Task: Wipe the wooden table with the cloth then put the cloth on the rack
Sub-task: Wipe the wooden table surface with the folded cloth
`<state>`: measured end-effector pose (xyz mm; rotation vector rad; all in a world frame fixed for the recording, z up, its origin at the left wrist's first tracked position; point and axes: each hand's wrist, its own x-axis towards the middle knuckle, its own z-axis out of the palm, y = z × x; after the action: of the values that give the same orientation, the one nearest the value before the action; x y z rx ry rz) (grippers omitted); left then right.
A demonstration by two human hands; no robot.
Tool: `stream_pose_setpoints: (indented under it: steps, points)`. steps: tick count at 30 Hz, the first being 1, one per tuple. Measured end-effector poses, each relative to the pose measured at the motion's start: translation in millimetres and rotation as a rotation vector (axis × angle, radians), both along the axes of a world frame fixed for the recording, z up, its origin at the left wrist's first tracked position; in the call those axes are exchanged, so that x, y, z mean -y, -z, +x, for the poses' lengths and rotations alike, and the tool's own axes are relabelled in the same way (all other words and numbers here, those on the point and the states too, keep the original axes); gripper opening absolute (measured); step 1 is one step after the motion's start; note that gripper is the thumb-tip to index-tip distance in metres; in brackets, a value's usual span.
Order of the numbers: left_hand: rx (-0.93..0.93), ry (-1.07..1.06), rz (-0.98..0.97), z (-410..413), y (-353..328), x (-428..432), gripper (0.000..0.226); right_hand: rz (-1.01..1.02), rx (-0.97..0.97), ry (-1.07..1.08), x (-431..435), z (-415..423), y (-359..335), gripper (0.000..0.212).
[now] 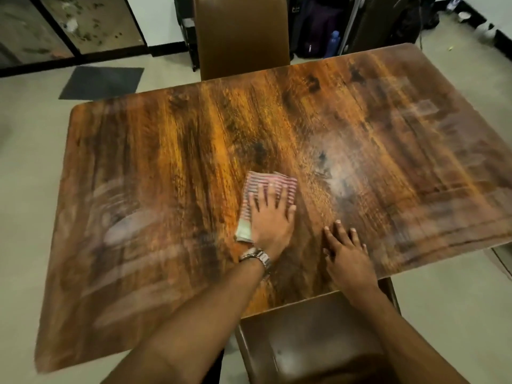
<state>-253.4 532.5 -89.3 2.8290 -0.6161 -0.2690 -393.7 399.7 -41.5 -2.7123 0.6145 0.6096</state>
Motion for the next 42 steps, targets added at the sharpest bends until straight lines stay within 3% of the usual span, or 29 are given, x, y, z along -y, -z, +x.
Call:
stream_pose_setpoints:
  steps: [5, 10, 17, 22, 27, 33, 38, 42]
  points:
    - [-0.017, 0.136, 0.000, -76, -8, -10, 0.056, 0.001, -0.028, 0.029, -16, -30, -6, 0.062]
    - [-0.043, 0.114, -0.012, -95, -8, -64, 0.055, 0.007, -0.040, -0.016, -62, -28, -11, 0.060]
    - [-0.075, -0.121, 0.014, -23, -4, -194, 0.057, 0.006, -0.036, -0.078, -132, -1, -1, 0.063]
    - [-0.038, -0.426, 0.039, 71, 6, -313, 0.065, -0.044, -0.018, -0.038, -159, 12, 12, 0.065]
    - [0.002, -0.588, 0.063, 51, 12, -400, 0.063, -0.065, -0.013, -0.062, -169, 24, 14, 0.064]
    - [-0.026, -0.631, 0.042, -41, 5, -356, 0.063, 0.023, 0.068, -0.164, -195, 65, 14, 0.057]
    - [-0.016, -0.355, 0.026, -90, 4, -224, 0.058, 0.072, 0.154, -0.145, -184, 63, 14, 0.051]
    - [-0.042, -0.079, -0.032, -119, 5, -141, 0.066, 0.067, 0.171, -0.120, -152, 54, 10, 0.049]
